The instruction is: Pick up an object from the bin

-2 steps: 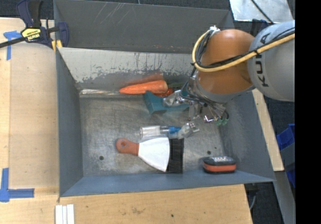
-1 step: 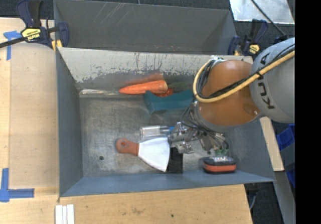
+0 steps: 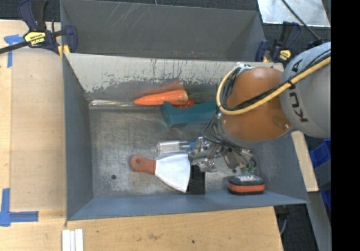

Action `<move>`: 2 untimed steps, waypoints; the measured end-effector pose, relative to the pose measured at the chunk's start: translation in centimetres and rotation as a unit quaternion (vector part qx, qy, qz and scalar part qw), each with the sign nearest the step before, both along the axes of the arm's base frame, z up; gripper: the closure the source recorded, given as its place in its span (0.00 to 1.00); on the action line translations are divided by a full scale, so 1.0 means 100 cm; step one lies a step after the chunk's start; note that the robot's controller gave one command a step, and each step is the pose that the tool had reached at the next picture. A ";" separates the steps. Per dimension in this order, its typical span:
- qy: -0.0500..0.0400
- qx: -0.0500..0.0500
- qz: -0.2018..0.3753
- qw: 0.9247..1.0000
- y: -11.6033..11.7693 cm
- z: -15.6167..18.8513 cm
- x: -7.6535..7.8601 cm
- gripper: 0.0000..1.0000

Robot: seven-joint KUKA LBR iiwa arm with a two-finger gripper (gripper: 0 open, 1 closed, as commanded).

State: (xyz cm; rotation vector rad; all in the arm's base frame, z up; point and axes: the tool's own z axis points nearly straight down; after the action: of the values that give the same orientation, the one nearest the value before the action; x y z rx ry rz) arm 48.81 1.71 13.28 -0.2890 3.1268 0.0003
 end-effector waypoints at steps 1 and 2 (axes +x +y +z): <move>0.003 0.000 0.026 1.000 0.009 0.055 0.001 1.00; 0.001 0.000 0.001 1.000 0.002 0.123 0.006 1.00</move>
Offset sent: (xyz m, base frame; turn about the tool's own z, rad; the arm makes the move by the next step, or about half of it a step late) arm 0.0082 -0.0044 0.1603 0.0535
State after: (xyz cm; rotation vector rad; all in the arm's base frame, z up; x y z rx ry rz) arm 49.39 1.95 25.59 -0.2931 3.1282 0.0010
